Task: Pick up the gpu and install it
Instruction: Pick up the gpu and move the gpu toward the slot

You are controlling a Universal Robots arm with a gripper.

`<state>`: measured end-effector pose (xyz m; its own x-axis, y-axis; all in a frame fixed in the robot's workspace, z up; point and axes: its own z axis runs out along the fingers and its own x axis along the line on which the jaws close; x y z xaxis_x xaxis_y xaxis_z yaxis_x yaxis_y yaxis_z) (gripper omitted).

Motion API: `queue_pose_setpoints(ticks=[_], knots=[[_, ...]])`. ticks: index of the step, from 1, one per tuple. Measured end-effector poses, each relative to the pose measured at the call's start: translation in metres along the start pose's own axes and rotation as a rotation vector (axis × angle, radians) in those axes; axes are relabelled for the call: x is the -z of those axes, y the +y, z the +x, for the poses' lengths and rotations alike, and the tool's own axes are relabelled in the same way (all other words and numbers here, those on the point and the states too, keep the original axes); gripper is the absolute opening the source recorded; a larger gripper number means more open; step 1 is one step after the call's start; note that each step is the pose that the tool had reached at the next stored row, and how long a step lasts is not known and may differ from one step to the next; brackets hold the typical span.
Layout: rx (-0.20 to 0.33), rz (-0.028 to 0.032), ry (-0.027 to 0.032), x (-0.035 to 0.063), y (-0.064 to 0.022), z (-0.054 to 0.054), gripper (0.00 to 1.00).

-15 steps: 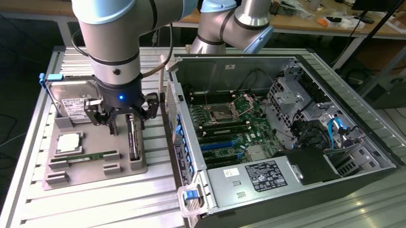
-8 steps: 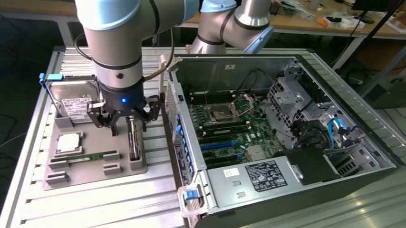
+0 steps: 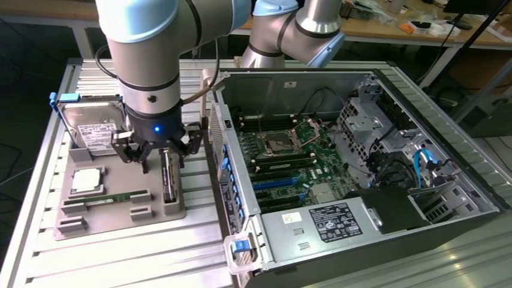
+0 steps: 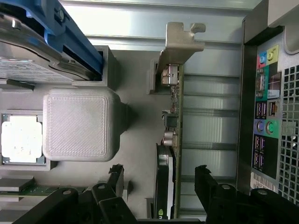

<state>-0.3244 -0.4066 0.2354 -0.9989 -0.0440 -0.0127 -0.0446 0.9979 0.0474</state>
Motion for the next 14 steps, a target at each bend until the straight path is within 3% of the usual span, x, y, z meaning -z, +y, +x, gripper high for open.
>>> queue_pose_setpoints(ticks=[2, 3, 4, 5, 6, 8, 9, 14], knots=[[0.0, 0.0, 0.0, 0.0, 0.0, 0.0, 0.64], [0.0, 0.0, 0.0001, 0.0, 0.0, 0.0, 0.52], [0.0, 0.0, 0.0, 0.0, 0.0, 0.0, 0.52], [0.0, 0.0, 0.0, 0.0, 0.0, 0.0, 0.4], [0.0, 0.0, 0.0, 0.0, 0.0, 0.0, 0.34], [0.0, -0.0001, 0.0, 0.0, 0.0, 0.0, 0.34], [0.0, 0.0, 0.0, 0.0, 0.0, 0.0, 0.28], [0.0, 0.0, 0.0, 0.0, 0.0, 0.0, 0.27]])
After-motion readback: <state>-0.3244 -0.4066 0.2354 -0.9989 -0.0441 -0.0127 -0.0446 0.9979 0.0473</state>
